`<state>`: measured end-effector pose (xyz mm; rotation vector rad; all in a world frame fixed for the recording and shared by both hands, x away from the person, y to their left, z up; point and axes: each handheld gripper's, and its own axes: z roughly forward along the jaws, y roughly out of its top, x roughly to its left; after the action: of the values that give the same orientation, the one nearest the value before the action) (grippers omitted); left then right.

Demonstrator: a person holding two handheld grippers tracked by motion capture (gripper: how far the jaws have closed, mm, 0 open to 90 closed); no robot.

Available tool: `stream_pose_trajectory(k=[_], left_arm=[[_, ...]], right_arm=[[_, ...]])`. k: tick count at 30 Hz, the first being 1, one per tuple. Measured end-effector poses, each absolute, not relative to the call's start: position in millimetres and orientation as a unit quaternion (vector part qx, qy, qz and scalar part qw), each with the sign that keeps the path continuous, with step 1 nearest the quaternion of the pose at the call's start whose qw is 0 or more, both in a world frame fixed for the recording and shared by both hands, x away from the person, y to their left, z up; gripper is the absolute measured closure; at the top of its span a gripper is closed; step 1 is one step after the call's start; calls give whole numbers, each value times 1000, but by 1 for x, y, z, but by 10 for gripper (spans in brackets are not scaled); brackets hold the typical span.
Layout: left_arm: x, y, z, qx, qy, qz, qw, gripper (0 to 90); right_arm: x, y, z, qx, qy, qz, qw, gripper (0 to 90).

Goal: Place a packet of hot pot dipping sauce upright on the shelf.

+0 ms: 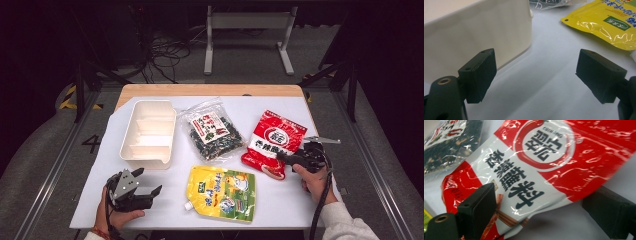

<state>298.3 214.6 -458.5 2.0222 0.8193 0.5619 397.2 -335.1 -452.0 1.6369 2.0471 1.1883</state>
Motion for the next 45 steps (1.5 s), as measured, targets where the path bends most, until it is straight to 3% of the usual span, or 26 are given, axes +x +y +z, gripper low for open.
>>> stream_pose_trajectory(k=[5,13,26,45], left_arm=[[298,213,-458,813,323,224,430,180],[296,212,-455,807,319,221,445,193],[305,200,-438,805,306,198,468,198],[334,136,-410,825,229,169,489,210]], right_arm=[[395,-322,-452,549,717,413,117,264],[392,-321,-449,519,721,443,120,659],[382,-328,-435,501,717,459,153,714],[365,-321,-410,447,716,500,194,745]])
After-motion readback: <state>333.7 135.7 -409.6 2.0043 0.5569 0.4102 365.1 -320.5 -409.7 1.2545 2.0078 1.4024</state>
